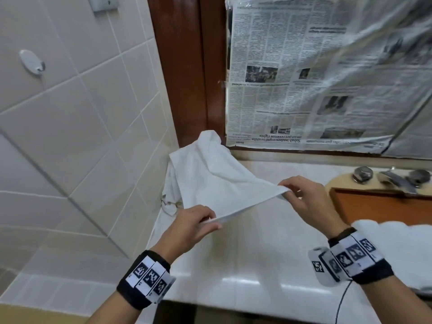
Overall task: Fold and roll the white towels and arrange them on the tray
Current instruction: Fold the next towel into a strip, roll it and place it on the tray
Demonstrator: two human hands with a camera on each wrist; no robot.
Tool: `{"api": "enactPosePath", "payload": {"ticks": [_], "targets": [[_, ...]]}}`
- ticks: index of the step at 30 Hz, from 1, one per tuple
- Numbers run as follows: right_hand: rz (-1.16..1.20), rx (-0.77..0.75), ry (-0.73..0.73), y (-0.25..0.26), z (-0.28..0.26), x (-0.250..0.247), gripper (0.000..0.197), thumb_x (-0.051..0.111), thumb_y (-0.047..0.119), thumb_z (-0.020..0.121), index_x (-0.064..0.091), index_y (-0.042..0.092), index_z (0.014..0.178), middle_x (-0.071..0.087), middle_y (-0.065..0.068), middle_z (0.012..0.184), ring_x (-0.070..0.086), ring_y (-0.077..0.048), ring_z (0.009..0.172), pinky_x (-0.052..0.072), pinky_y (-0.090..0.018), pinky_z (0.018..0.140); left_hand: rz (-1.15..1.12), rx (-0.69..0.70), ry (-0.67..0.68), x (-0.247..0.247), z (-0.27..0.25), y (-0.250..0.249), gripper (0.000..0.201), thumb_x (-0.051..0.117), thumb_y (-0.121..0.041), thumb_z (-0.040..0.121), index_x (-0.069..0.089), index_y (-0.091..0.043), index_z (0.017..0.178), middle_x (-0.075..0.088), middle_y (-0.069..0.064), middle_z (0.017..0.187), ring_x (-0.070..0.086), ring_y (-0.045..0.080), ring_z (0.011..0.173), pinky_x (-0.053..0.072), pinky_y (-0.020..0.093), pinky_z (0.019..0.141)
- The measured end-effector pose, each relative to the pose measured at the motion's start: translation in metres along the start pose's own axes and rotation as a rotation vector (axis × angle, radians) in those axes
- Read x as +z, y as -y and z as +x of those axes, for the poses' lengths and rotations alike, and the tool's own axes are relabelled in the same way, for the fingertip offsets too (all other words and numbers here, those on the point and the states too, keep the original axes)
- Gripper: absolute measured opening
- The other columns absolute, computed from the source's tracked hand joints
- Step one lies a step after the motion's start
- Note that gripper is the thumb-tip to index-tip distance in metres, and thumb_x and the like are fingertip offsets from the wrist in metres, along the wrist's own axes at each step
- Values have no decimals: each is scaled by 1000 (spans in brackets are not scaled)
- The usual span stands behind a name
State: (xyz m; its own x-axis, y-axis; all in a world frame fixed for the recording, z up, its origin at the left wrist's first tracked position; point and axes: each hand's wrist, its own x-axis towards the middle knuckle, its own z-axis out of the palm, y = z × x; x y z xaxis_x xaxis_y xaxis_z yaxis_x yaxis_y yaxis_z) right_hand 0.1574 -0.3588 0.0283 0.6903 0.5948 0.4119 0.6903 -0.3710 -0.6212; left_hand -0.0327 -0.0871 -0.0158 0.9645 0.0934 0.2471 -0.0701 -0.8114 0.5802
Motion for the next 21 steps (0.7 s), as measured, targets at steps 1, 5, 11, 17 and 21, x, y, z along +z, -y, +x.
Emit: {"api": "enactPosePath", "payload": {"ticks": [1, 5, 11, 17, 21], "targets": [[8, -3, -17, 10, -11, -8, 16, 66, 1, 88, 71, 17, 92, 68, 9, 87, 61, -8, 80, 49, -22, 67, -22, 18, -10, -1, -8, -1, 29, 65, -57, 88, 67, -28, 88, 56, -15, 75, 54, 5, 72, 38, 17, 63], [39, -4, -116, 48, -55, -43, 15, 65, 5, 92, 72, 18, 92, 69, 11, 84, 62, -12, 75, 44, -23, 62, -55, 91, -79, -18, -37, -17, 27, 63, -54, 90, 72, -29, 88, 63, -15, 80, 60, 3, 77, 43, 20, 66], [293, 77, -206, 72, -98, -86, 9, 64, 10, 92, 72, 15, 91, 69, -1, 78, 60, -26, 70, 45, -38, 59, -140, 102, -238, -35, -62, -53, 15, 65, -42, 90, 74, -30, 88, 61, -7, 75, 56, 14, 66, 42, 25, 58], [251, 182, -52, 13, -99, -31, 5, 68, 15, 92, 72, 18, 91, 72, 6, 85, 66, -14, 79, 50, -29, 69, -131, -81, -183, 17, -38, -30, 19, 58, -52, 87, 71, -38, 85, 61, -7, 76, 59, 12, 74, 43, 22, 62], [171, 307, 51, -38, -92, 34, 12, 70, 18, 89, 73, 15, 100, 72, 4, 98, 65, -10, 92, 42, -13, 76, 44, -310, -34, 73, -3, 14, 31, 58, -51, 87, 76, -26, 91, 65, -5, 84, 60, 12, 83, 45, 27, 73]]}}
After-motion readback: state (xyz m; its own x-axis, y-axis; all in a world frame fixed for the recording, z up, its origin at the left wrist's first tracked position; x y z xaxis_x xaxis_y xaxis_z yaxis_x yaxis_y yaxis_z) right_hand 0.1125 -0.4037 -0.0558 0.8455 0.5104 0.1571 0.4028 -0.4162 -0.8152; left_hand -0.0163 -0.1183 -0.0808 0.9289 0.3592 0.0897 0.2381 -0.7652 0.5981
